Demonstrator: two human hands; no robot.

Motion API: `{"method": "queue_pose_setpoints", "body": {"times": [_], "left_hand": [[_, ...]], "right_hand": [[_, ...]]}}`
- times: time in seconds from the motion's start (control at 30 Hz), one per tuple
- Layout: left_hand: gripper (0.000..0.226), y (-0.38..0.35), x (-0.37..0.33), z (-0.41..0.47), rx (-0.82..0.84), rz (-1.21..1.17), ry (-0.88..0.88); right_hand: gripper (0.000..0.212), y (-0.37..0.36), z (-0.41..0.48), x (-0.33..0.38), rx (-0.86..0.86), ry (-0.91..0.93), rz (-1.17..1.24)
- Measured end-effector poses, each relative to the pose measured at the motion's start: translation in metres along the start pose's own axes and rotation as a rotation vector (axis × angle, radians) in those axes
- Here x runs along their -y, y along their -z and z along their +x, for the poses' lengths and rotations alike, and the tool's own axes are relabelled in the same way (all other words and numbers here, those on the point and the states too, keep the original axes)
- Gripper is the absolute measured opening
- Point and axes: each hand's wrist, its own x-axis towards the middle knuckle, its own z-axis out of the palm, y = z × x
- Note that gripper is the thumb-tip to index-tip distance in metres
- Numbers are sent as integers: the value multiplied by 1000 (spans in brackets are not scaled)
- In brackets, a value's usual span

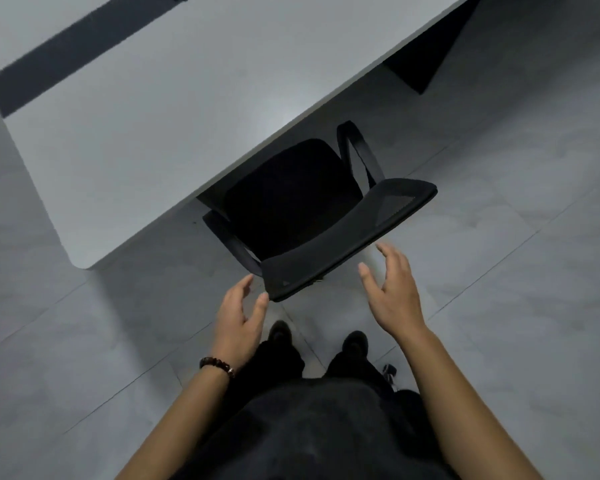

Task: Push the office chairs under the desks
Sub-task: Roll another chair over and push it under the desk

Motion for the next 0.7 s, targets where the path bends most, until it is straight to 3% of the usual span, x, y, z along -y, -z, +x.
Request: {"method": "queue_pose_setpoints", "body": {"times": [0.13,0.3,0.43,0.53,0.7], "left_hand": [[47,46,-12,2,52,-48,-174],[53,90,-11,29,242,3,-468],[53,122,11,44,427,18,-641],[53,135,33,42,551,115,-769],[58,124,43,-9,791,194,-875]], "right_hand": [[53,-1,-56,29,-208,-40,179],[52,-21,-116,52,-499,-128,197],[49,-80,-191,74,-735,-310,290],[53,-128,-261,84,-805,-442,287],[58,-178,-404,90,-1006,-652,234]]}}
